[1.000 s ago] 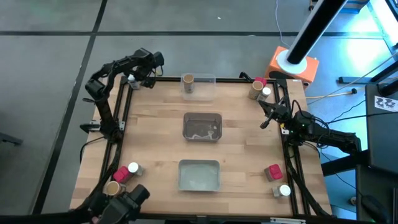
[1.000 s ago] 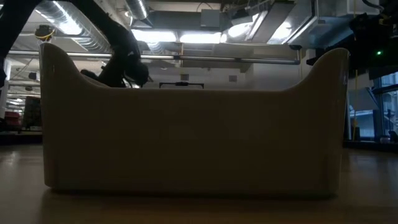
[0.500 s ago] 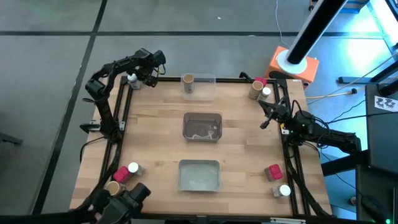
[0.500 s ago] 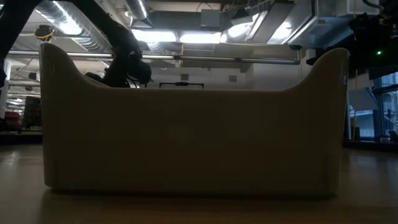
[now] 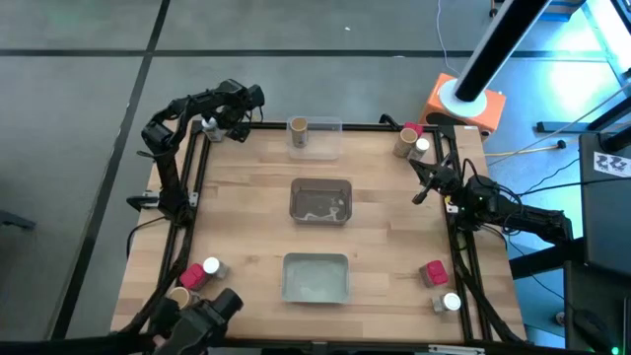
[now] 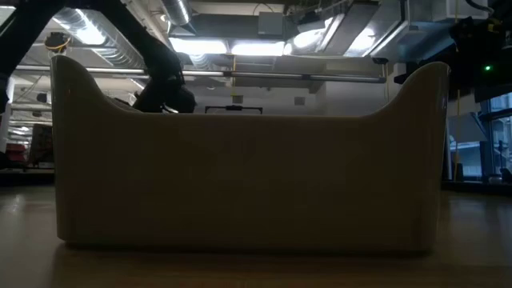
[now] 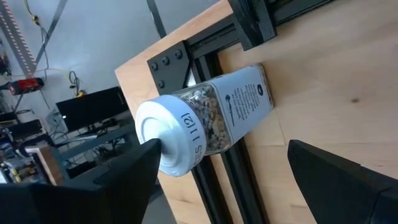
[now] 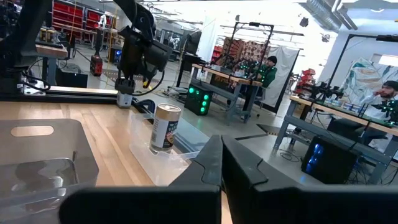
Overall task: Sort spices by type
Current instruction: Put the top left white seasoning bottle into the black bin
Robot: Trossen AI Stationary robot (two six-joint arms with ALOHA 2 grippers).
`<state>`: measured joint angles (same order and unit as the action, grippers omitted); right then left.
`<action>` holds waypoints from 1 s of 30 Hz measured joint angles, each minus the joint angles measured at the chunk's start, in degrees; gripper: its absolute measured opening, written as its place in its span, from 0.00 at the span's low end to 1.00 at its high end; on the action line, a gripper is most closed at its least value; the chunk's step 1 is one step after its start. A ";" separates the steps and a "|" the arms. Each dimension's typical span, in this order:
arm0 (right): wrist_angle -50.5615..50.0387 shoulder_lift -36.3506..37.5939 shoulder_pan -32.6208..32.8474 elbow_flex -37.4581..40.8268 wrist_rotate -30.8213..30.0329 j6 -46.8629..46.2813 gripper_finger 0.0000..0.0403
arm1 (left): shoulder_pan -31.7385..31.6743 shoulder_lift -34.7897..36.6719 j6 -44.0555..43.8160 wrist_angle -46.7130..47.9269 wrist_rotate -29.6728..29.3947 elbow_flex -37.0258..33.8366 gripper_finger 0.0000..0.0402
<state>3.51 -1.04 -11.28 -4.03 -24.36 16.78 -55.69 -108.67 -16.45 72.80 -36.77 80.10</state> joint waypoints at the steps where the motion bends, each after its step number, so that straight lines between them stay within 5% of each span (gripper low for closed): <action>1: 0.00 0.00 0.00 0.00 0.00 0.00 0.02 | 0.15 -0.03 0.21 0.07 0.02 0.02 0.84; 30: 0.04 0.00 0.02 0.00 -0.02 0.37 0.02 | 18.22 -0.19 -7.56 11.77 5.62 1.47 0.84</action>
<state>3.55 -1.04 -11.27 -4.03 -24.38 17.15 -37.47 -108.86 -24.01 84.57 -31.15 81.56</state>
